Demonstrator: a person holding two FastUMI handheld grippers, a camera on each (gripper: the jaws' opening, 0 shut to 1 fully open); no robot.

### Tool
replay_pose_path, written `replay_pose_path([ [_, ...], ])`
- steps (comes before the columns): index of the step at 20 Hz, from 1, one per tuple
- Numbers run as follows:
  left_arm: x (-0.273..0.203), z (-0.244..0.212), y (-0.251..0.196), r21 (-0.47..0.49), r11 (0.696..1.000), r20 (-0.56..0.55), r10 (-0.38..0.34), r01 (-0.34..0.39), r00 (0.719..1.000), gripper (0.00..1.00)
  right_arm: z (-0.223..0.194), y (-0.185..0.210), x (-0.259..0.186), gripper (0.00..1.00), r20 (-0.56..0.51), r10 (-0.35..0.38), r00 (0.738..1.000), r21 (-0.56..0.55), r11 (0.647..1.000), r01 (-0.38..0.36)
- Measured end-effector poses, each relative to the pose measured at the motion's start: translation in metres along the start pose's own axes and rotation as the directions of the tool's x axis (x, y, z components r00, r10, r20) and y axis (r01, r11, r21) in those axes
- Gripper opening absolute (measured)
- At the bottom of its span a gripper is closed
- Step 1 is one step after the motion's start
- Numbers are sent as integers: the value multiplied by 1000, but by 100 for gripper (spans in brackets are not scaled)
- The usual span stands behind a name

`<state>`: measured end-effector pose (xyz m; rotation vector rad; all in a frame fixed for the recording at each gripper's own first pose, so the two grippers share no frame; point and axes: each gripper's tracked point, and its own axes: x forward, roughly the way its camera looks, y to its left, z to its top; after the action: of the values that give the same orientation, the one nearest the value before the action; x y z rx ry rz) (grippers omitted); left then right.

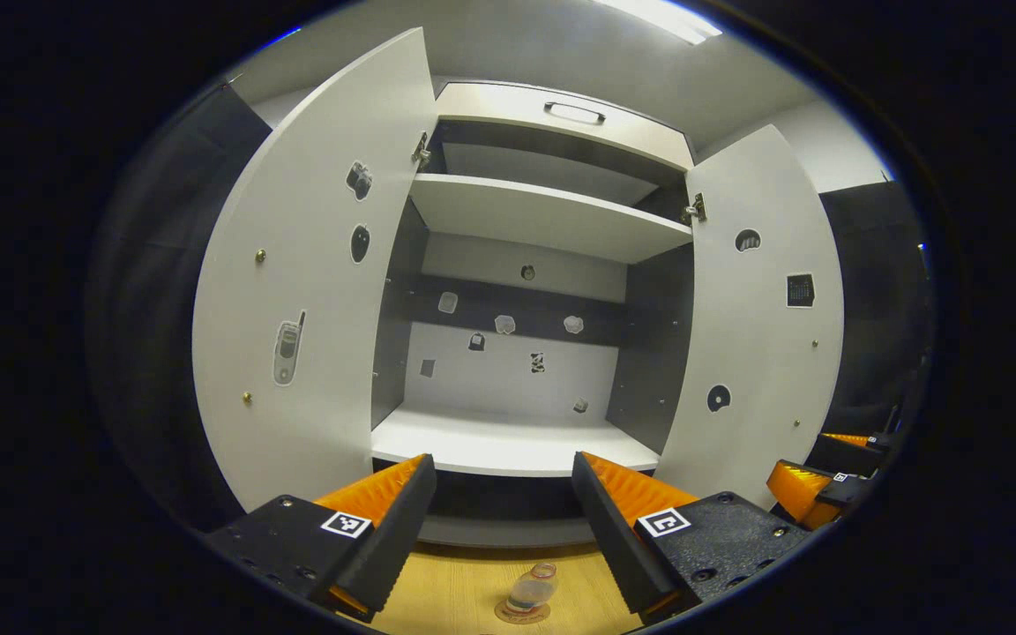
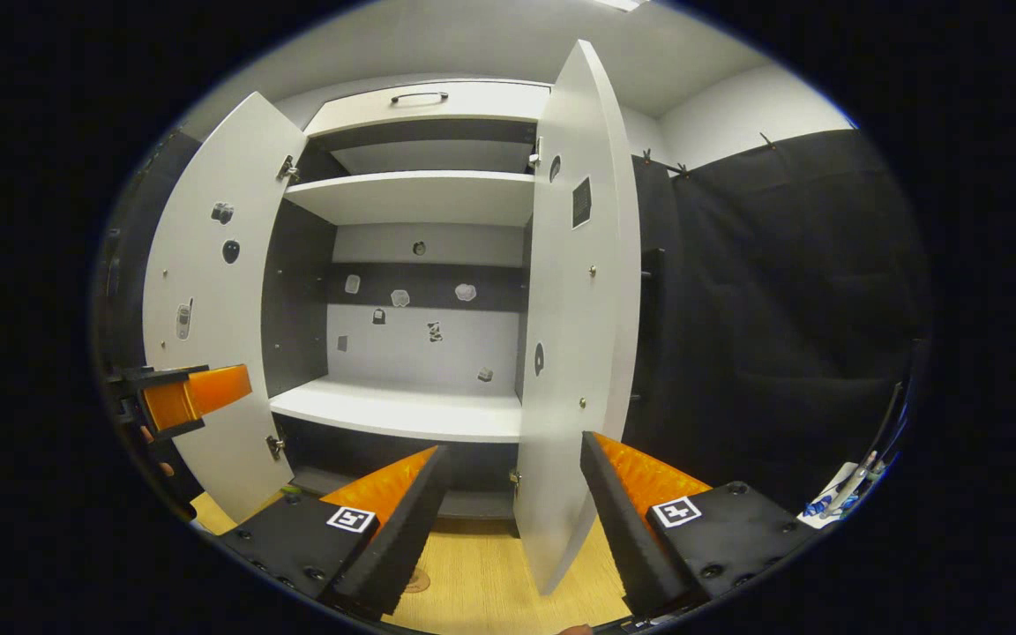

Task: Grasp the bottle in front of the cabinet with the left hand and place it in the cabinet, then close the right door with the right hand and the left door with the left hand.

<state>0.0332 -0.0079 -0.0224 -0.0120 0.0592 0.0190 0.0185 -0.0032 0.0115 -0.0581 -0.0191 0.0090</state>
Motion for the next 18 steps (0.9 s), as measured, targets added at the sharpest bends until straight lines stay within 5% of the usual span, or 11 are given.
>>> replay_pose_path([
  [11, -5, -42, -40, 33, 997, -30, 72, -71, 997, 95, -14, 2, -7, 98, -18, 204, 979, 33, 979, -203],
  [18, 4, -111, -56, 2, 1000, -89, 4, -4, 996, 95, -18, -5, -36, 98, -4, 169, 986, 12, 985, -169],
])
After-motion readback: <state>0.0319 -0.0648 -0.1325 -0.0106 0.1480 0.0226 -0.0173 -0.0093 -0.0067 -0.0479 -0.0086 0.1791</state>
